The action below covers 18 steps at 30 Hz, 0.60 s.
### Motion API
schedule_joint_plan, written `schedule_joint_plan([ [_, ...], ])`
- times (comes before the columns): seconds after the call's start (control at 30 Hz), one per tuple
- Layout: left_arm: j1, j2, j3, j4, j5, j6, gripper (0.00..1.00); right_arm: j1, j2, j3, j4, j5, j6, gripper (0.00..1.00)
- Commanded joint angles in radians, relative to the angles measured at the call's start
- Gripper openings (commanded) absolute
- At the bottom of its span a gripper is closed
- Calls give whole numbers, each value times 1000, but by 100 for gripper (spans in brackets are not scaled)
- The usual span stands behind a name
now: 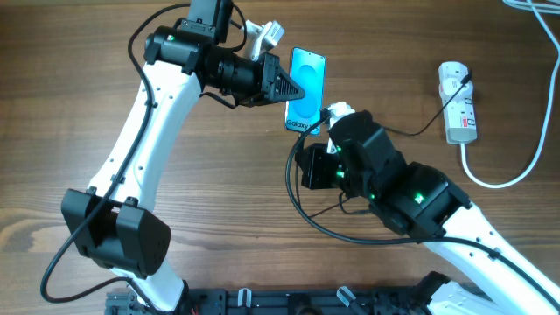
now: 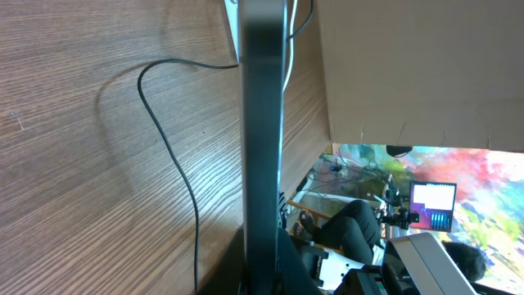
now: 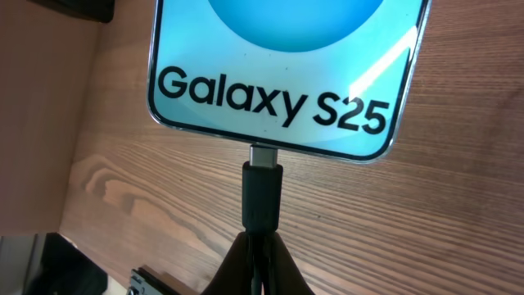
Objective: Plug charger to phone and switch on socket
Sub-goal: 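Push the USB-C plug into the phone's port with the right gripper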
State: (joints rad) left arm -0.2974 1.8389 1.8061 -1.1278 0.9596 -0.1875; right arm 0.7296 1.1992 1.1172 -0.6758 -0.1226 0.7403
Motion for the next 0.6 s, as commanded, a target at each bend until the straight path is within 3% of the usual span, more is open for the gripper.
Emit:
schedule_joint_plan([
  [0.0, 0, -8, 11, -2, 47, 24, 4, -3, 21, 26, 17, 9, -8, 5],
  [0.57, 0, -8, 11, -8, 42, 76, 4, -44, 18, 86, 14, -27, -33, 5],
])
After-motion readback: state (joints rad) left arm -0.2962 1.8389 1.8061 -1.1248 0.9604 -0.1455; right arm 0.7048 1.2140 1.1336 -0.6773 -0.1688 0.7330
